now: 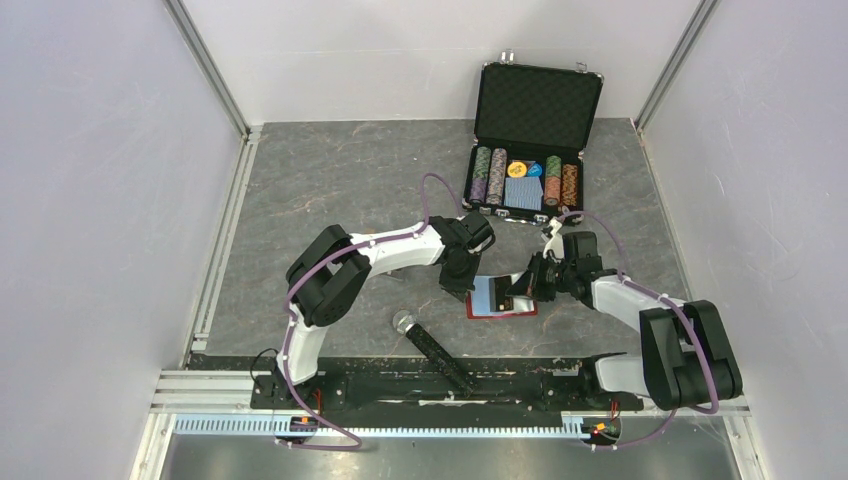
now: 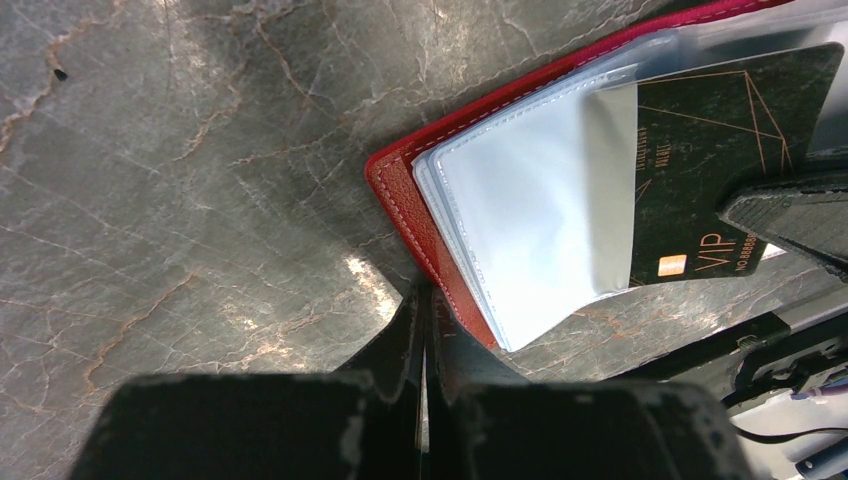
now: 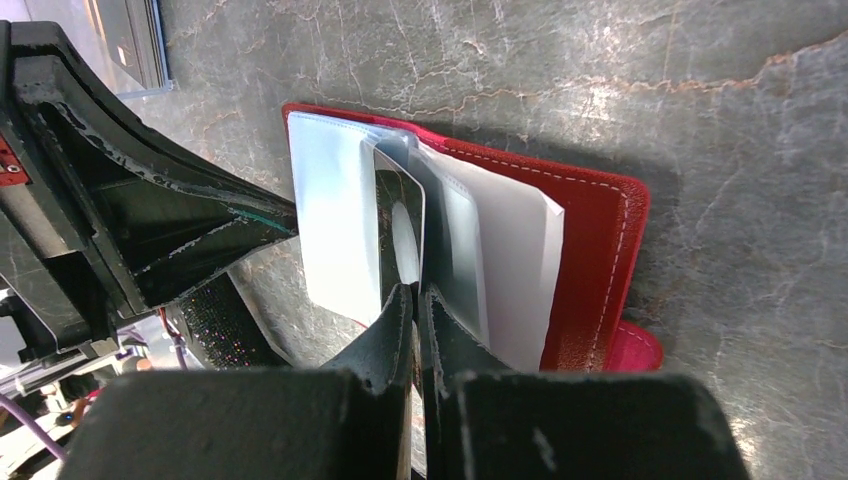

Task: Put the credit cards into the card holder
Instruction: Insert the credit card into the card holder.

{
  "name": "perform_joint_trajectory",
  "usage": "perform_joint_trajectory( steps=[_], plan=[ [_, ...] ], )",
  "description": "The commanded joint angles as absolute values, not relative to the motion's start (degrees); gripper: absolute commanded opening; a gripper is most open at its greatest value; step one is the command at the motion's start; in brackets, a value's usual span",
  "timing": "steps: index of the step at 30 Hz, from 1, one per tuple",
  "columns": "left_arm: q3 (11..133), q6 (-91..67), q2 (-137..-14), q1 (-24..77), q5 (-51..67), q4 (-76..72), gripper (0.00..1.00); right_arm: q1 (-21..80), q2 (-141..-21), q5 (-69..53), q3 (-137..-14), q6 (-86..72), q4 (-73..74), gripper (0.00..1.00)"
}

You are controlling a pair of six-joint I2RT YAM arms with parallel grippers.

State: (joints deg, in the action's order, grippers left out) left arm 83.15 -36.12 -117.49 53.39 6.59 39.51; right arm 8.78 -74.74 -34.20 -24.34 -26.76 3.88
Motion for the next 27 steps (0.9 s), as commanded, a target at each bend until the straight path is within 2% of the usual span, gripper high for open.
perform_joint_trajectory(
  steps=[1, 16, 19, 27],
  plan=[
    [83.24, -35.41, -120.17, 54.53, 5.87, 39.44, 0.02, 9.38, -75.67, -33.57, -22.48, -27.92, 2.36, 0.00],
    [83.74, -35.88, -120.32, 54.64, 6.01, 39.46, 0.02, 17.49, -75.19, -30.29, -20.07, -36.42, -6.50, 0.00],
    [83.67, -35.81, -119.95, 54.65, 5.83, 39.46, 0.02, 19.08, -75.02, -29.63, -19.96, -37.20, -7.11, 0.03],
    [84.90, -35.27, -117.81, 54.55, 3.28, 41.92, 0.02, 21.25, -73.45, -26.65, -22.02, -34.70, -1.58, 0.40]
  ],
)
